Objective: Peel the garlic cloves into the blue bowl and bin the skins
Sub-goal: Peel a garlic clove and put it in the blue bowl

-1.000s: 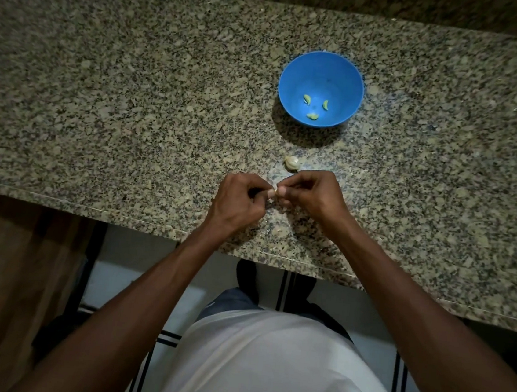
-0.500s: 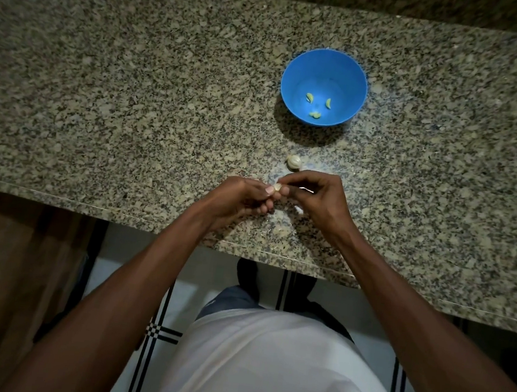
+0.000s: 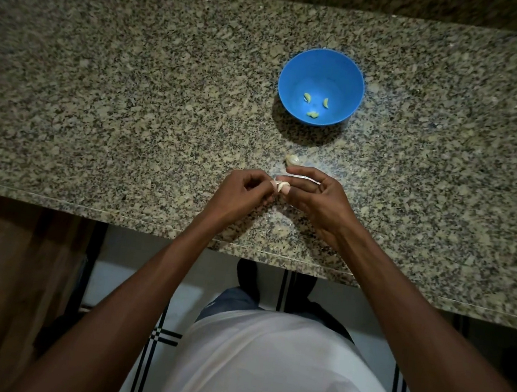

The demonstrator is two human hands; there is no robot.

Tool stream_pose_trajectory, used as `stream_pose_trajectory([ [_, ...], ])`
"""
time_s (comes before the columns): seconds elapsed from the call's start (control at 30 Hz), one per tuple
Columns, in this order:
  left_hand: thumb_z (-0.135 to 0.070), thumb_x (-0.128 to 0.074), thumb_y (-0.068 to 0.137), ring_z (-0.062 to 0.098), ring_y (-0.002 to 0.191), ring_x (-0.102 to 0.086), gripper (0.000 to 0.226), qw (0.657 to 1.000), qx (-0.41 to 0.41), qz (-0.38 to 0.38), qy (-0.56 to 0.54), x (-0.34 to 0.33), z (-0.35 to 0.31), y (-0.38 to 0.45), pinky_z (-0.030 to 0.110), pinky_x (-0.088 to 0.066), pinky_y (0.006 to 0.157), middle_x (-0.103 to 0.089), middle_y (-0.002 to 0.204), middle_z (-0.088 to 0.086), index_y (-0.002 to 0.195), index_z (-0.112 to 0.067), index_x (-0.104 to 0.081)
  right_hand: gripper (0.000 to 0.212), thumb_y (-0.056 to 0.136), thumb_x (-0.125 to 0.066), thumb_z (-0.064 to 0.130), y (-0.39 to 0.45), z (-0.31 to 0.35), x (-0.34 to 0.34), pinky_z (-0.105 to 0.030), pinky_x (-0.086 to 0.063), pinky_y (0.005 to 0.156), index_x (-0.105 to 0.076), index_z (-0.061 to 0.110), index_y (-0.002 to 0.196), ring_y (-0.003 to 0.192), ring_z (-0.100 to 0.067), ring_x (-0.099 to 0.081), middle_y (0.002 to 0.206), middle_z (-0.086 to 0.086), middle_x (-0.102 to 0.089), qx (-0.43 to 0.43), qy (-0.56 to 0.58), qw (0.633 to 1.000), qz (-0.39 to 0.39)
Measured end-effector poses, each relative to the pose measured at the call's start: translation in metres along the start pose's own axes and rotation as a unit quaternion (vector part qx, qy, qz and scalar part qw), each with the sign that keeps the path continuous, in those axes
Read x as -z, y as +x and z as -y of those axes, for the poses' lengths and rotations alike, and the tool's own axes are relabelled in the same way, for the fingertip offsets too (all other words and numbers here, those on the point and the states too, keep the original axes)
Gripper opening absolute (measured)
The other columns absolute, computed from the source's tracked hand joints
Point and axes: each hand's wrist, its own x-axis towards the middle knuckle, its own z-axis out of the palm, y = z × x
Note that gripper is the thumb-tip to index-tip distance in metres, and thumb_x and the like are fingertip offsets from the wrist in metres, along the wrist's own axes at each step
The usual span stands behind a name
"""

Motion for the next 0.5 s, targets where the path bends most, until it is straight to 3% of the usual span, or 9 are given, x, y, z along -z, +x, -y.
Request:
stream_pose_trajectory([
  [0.1,-0.021,-0.064,0.1,0.01,0.067,-0.061,0.018,0.999,-0.006,-0.026,0.04,-0.003,0.007,0.002,0.033,-0.049,0.068,-0.071,0.074,0.001,0.086,-0.016,-0.075,0.043,0.084,-0.082,-0.004,-0.002,-0.001,0.001,-0.041,-0.061,0.096,-0.069,0.005,0.124,0.109,-0.029,-0.076,0.113,-0.015,-0.079,-0.008,-0.017,1.0,0.004],
  [0.2,-0.025,-0.07,0.098,0.013,0.075,-0.07,0.012,0.998,-0.009,-0.051,0.031,-0.006,0.012,0.002,0.036,-0.057,0.073,-0.075,0.08,-0.002,0.093,-0.017,-0.079,0.039,0.083,-0.082,-0.006,-0.002,-0.002,0.003,-0.037,-0.063,0.089,-0.071,0.0,0.12,0.105,-0.029,-0.077,0.111,-0.016,-0.079,-0.005,-0.024,1.0,-0.017],
  [0.37,-0.014,-0.084,0.086,0.018,0.084,-0.078,0.018,0.993,0.025,-0.107,-0.03,-0.009,0.017,-0.002,0.043,-0.065,0.084,-0.081,0.092,0.003,0.103,-0.01,-0.082,0.028,0.083,-0.086,0.003,-0.004,-0.012,0.013,-0.036,-0.062,0.087,-0.077,-0.002,0.11,0.099,-0.032,-0.078,0.104,-0.017,-0.08,-0.007,-0.07,0.997,-0.043],
  [0.5,-0.003,-0.082,0.085,0.011,0.096,-0.077,0.018,0.992,0.018,-0.123,0.002,-0.01,0.02,-0.003,0.035,-0.062,0.092,-0.081,0.102,0.0,0.101,-0.012,-0.083,0.023,0.085,-0.085,0.006,-0.008,-0.017,0.016,-0.046,-0.062,0.092,-0.078,-0.001,0.106,0.098,-0.035,-0.078,0.099,-0.02,-0.08,0.015,-0.093,0.994,-0.046],
])
